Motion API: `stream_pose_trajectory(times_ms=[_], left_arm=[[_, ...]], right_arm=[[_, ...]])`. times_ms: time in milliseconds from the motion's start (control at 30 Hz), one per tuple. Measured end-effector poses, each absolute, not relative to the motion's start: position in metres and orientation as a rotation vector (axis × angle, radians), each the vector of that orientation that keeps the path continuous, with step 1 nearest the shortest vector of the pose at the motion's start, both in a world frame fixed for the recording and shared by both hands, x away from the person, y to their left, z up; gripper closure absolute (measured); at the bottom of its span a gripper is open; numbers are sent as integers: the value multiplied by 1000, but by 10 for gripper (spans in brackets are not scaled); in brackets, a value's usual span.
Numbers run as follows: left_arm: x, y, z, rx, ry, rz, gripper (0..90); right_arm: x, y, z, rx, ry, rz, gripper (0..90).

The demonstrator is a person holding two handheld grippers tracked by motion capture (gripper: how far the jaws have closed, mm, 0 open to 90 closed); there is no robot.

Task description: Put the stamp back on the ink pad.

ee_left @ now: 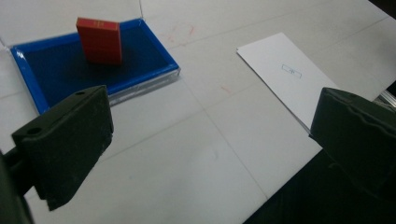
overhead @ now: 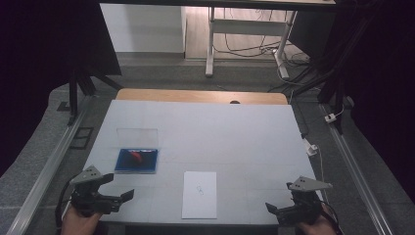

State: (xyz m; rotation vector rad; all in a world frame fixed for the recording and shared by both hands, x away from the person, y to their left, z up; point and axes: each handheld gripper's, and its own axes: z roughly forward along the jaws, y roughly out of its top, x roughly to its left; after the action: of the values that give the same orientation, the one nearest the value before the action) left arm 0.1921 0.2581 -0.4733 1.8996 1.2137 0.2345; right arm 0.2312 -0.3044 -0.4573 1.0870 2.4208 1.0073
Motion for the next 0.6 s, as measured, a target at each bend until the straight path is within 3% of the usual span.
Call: stream_pose_trajectory(times_ms=[600], left_arm=[[174, 262, -481, 2019, 1301, 287, 0]], right_arm=[[231, -303, -458, 1082, 2425, 998, 0]])
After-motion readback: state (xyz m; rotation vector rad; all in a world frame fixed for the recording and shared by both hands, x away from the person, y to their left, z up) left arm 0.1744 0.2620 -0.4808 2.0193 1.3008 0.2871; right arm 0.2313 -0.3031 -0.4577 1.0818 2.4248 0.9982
